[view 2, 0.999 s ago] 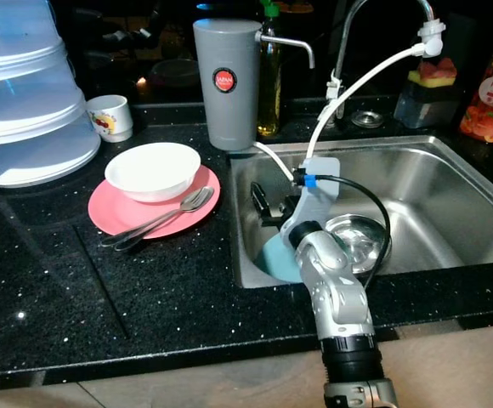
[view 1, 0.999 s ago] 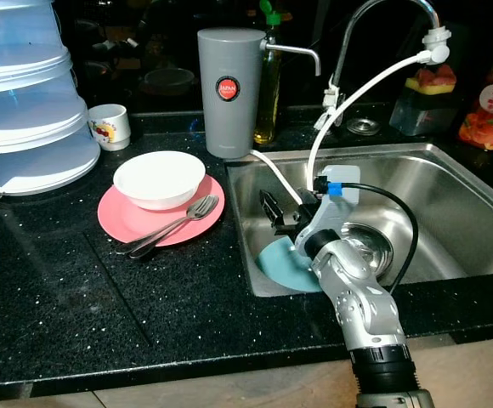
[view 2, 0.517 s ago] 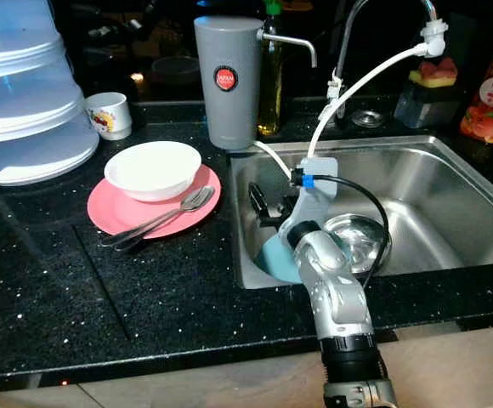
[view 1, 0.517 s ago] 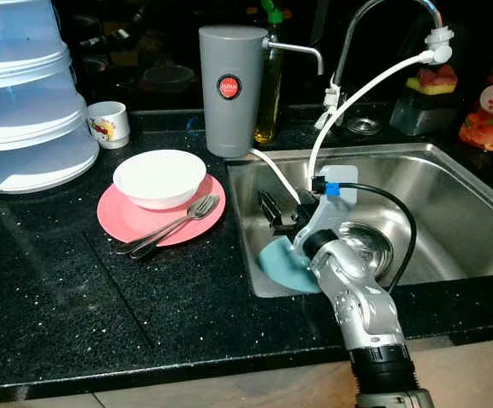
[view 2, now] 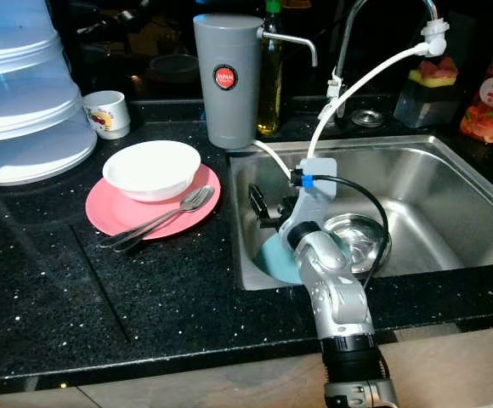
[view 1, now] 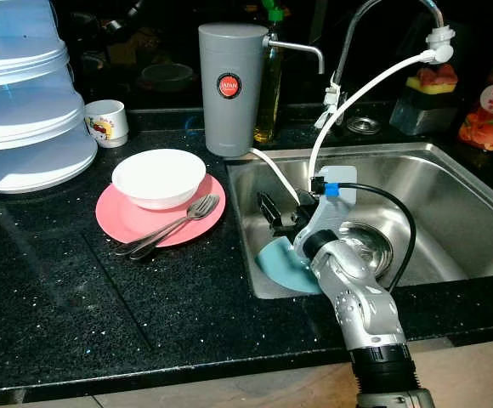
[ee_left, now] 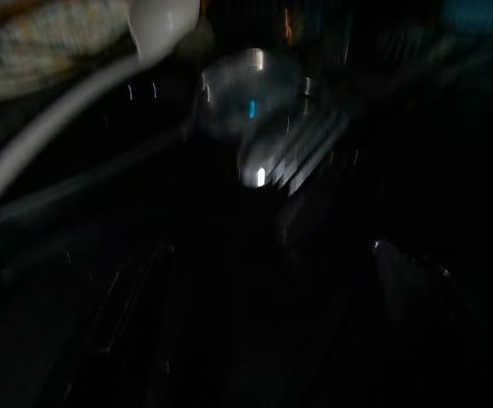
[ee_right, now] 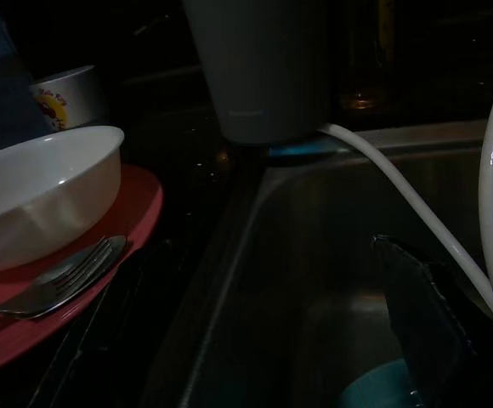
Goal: Kitchen organization
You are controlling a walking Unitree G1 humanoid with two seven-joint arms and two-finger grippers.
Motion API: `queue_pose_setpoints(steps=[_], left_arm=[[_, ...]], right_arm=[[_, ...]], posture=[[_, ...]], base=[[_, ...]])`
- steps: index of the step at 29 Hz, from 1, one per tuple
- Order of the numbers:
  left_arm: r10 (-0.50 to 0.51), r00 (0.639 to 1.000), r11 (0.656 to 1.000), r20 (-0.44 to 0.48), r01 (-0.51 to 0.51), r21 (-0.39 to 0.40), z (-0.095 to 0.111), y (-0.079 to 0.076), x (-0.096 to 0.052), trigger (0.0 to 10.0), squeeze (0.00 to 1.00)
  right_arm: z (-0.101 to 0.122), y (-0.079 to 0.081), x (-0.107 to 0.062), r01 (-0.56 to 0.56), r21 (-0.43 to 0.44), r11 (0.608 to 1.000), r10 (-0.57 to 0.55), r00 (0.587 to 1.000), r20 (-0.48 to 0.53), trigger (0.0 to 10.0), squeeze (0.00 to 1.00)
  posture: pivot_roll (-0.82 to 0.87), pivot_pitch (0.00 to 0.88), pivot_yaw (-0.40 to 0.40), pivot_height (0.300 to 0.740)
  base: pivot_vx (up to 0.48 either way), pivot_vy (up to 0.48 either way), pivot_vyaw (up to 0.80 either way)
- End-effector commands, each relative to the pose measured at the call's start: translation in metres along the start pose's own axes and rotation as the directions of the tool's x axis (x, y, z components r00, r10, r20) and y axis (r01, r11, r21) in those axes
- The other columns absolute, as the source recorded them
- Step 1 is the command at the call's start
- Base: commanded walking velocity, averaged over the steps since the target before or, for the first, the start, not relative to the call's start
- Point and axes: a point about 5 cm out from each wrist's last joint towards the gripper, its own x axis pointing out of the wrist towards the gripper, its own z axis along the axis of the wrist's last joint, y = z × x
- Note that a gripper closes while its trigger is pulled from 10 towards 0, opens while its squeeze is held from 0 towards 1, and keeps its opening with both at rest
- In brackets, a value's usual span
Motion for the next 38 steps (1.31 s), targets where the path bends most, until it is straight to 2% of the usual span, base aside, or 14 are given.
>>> queue_pose_setpoints(steps=[1,12,15,18,28,29,36,38], left_arm=[[-0.014,0.999,1.0,-0.04,0.015,0.019,-0.002,0.002,0.0,10.0,0.0],[-0.103,0.971,0.994,-0.216,0.11,0.021,-0.017,-0.012,0.002,10.0,0.0],[-0.136,0.956,0.99,-0.259,0.141,0.001,-0.02,-0.018,0.003,10.0,0.0],[-0.165,0.942,0.986,-0.293,0.157,-0.051,-0.021,-0.022,0.003,10.0,0.0],[-0.248,0.908,0.965,-0.338,0.202,-0.167,-0.022,-0.034,0.002,10.0,0.0],[-0.256,0.898,0.961,-0.357,0.194,-0.199,-0.024,-0.036,0.002,10.0,0.0],[-0.259,0.876,0.96,-0.407,0.186,-0.212,-0.03,-0.038,0.0,10.0,0.0],[-0.263,0.863,0.958,-0.432,0.181,-0.222,-0.032,-0.04,-0.001,0.0,0.0]], right_arm=[[0.001,0.0,0.001,-0.004,0.009,1.0,0.004,1.0,-0.006,10.0,0.0],[0.002,-0.001,0.001,-0.004,0.007,1.0,0.004,1.0,-0.004,10.0,0.0],[0.003,-0.001,0.001,-0.005,0.007,1.0,0.005,1.0,-0.003,10.0,0.0],[0.003,-0.001,0.001,-0.006,0.006,1.0,0.006,1.0,-0.002,10.0,0.0],[0.006,0.0,0.002,-0.009,0.004,1.0,0.009,1.0,0.006,10.0,0.0],[0.006,0.0,0.002,-0.008,0.003,1.0,0.008,1.0,0.008,10.0,0.0],[0.006,0.0,0.002,-0.006,0.003,1.0,0.006,1.0,0.011,10.0,0.0],[0.006,0.0,0.002,-0.005,0.003,1.0,0.005,1.0,0.013,10.0,0.0]], posture=[[0.07,0.064,0.015,0.74],[0.06,0.067,0.013,0.74],[0.06,0.067,0.013,0.74],[0.06,0.066,0.012,0.74],[0.06,0.064,0.016,0.74],[0.06,0.063,0.017,0.74],[0.06,0.056,0.021,0.74],[0.06,0.051,0.022,0.74]], base=[[0.0,0.0,0.0],[0.0,0.0,0.0],[0.0,0.0,0.0],[0.0,0.0,0.0],[0.0,0.0,0.0],[0.0,0.0,0.0],[0.0,0.0,0.0],[0.0,0.0,0.0]])
